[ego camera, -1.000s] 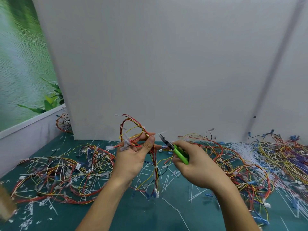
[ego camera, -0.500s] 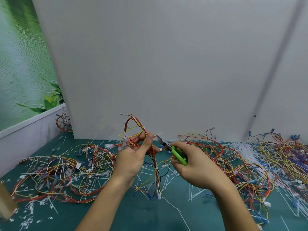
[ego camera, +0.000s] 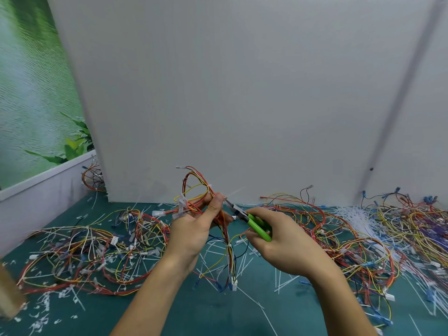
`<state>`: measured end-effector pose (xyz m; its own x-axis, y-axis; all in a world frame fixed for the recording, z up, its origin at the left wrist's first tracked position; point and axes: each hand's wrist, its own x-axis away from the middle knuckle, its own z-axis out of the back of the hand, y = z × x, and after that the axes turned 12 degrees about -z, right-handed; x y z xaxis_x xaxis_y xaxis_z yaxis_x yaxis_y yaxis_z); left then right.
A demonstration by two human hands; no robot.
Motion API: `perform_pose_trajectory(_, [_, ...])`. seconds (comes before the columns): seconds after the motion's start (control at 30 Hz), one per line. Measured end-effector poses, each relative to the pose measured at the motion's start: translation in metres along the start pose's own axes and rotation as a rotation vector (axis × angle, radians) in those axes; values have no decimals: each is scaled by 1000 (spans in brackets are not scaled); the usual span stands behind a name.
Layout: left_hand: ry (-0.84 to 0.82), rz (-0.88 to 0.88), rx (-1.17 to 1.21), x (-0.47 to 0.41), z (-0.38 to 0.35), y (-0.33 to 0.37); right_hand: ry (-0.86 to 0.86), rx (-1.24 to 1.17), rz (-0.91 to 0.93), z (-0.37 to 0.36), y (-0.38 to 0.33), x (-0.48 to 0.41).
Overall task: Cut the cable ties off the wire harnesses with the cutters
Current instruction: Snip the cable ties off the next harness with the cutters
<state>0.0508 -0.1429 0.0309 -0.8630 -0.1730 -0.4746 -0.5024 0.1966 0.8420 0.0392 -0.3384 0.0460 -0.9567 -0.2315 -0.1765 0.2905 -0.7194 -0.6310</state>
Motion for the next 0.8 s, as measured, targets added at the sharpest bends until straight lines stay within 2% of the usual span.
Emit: perform_pose_trajectory(0.8, [99,-24,37,0,-2,4,13,-8,2,-4,0,-1])
